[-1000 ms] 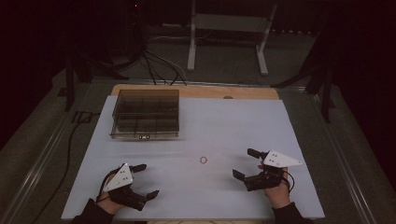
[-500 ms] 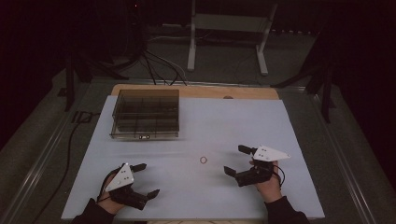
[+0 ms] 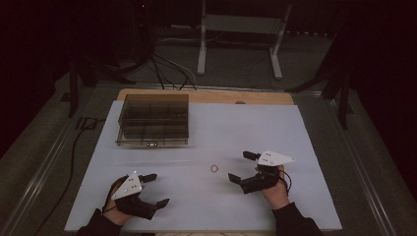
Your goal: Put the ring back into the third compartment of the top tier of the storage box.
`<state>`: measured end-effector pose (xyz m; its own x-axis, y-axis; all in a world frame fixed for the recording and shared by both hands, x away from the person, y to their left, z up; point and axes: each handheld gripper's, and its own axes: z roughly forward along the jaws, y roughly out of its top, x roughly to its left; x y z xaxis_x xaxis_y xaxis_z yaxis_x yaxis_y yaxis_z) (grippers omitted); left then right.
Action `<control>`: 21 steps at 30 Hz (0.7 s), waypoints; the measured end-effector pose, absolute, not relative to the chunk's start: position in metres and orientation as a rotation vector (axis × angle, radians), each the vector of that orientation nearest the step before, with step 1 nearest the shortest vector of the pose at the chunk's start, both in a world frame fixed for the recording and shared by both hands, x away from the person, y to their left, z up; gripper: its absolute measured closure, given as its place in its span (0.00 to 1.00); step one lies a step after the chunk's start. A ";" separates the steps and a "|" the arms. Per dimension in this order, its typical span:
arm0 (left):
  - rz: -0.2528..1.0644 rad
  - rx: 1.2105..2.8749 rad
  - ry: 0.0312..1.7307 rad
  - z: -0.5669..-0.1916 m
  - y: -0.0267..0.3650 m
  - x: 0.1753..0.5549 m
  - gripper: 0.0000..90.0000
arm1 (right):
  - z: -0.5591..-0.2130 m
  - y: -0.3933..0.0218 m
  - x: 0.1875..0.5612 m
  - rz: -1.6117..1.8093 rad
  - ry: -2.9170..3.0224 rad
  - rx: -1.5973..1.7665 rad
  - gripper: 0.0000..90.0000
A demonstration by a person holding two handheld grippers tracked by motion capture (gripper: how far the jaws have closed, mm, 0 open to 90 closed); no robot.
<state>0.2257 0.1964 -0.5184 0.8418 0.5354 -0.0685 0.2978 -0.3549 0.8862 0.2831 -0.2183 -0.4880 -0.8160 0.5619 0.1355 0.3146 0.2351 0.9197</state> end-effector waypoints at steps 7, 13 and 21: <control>0.287 1.950 0.615 -0.517 0.196 0.225 0.09 | -0.492 -0.208 0.292 1.594 2.308 0.833 0.00; 0.281 1.950 0.624 -0.516 0.195 0.226 0.09 | -0.495 -0.202 0.298 1.577 2.333 0.834 0.00; 0.282 1.928 0.652 -0.515 0.197 0.229 0.08 | -0.500 -0.188 0.307 1.525 2.378 0.842 0.00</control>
<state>0.2287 0.1970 -0.5149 0.8251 0.5575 -0.0918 0.3145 -0.3181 0.8944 0.3073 -0.1882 -0.5000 -0.8196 0.5562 0.1375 0.3571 0.3083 0.8817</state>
